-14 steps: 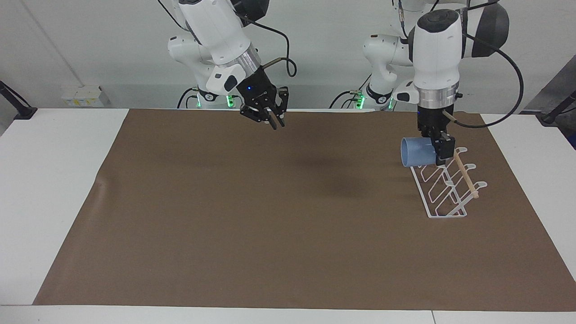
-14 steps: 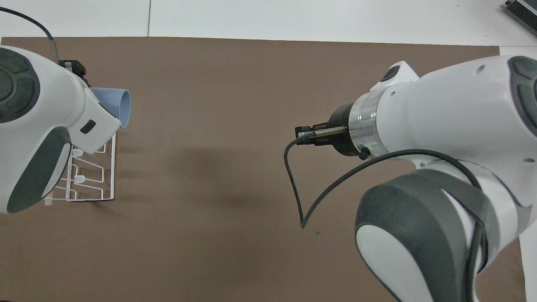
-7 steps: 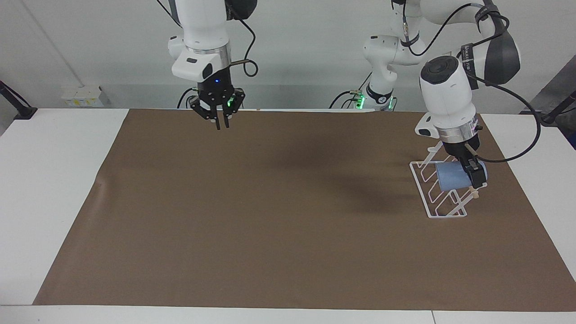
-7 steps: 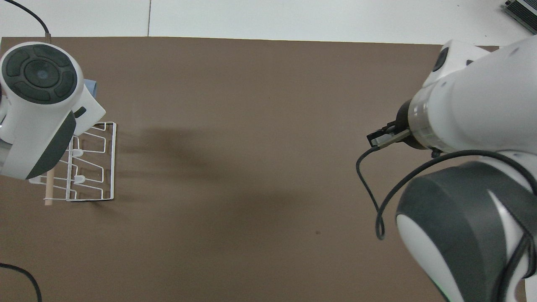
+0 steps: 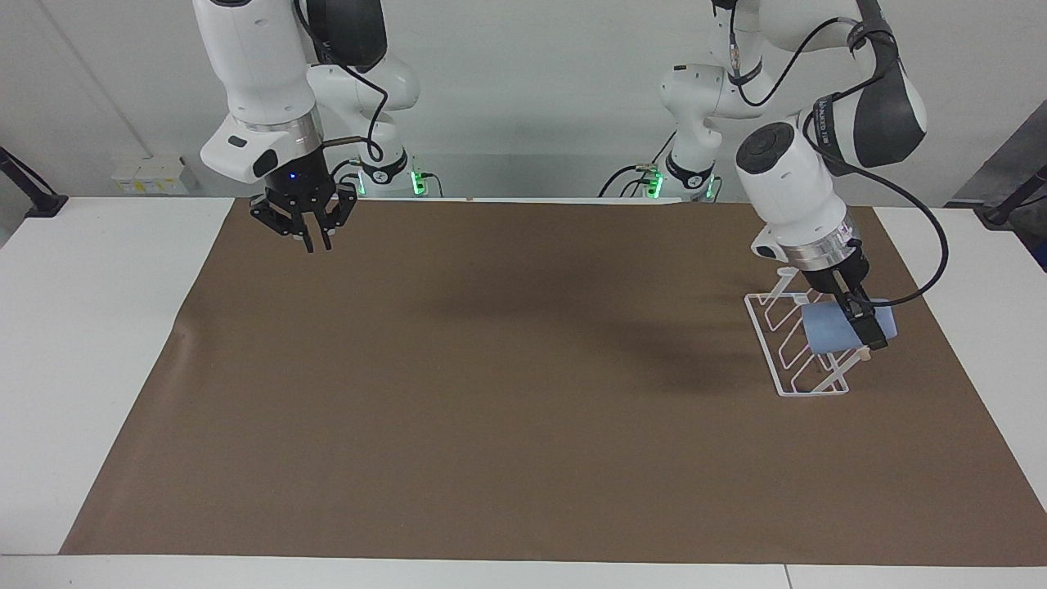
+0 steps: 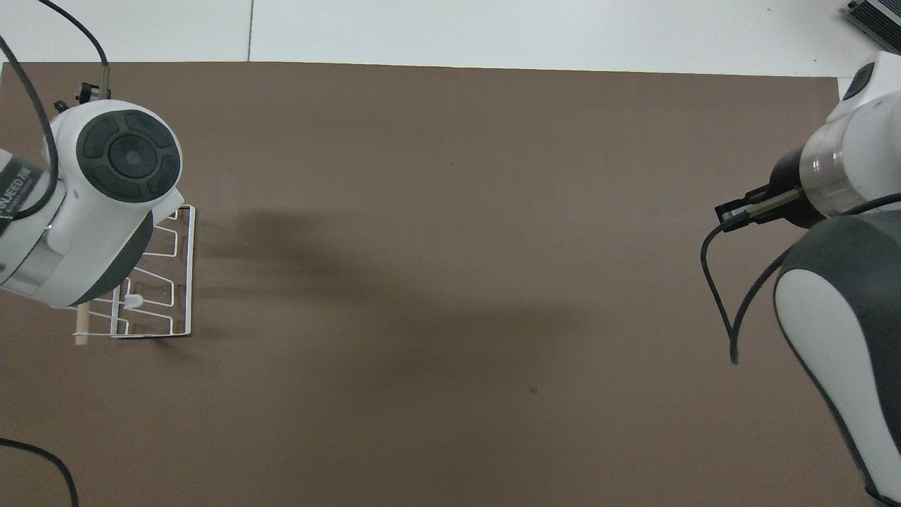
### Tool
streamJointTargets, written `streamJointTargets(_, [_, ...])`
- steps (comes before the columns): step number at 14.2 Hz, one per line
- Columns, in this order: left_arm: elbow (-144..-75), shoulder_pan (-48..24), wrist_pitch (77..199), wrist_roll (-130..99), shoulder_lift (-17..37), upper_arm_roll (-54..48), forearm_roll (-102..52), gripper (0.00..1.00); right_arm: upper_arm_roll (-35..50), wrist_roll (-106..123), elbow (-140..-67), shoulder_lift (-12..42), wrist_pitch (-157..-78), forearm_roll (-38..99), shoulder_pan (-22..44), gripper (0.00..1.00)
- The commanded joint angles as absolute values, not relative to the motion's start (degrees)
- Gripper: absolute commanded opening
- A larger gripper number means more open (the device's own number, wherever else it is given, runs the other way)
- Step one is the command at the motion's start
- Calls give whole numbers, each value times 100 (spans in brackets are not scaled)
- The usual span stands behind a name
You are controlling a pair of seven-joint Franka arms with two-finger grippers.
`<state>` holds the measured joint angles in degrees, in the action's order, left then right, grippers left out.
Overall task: Hang cup on cup holder
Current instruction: 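Lower the cup onto a rack peg with the left gripper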
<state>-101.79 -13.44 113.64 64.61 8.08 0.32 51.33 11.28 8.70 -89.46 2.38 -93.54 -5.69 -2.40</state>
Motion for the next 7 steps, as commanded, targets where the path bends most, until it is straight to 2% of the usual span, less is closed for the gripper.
streamJointTargets(1, [-10898, -1362, 11479, 5907, 352, 53, 5729, 0, 1195, 565, -9482, -96, -9456, -545, -246, 36])
streamJointTargets(3, [-11038, -1362, 11435, 5766, 299, 53, 5809, 0, 1195, -76, -9641, -176, -9483, -152, -255, 48])
streamJointTargets(5, [-11502, -1371, 11461, 5294, 72, 53, 6343, 0, 1195, -149, -9721, -211, -9475, -26, -272, 64])
streamJointTargets(7, [-11706, -1371, 11417, 5054, 18, 44, 6565, 0, 1195, -167, -9729, -220, -9448, -18, -272, 94])
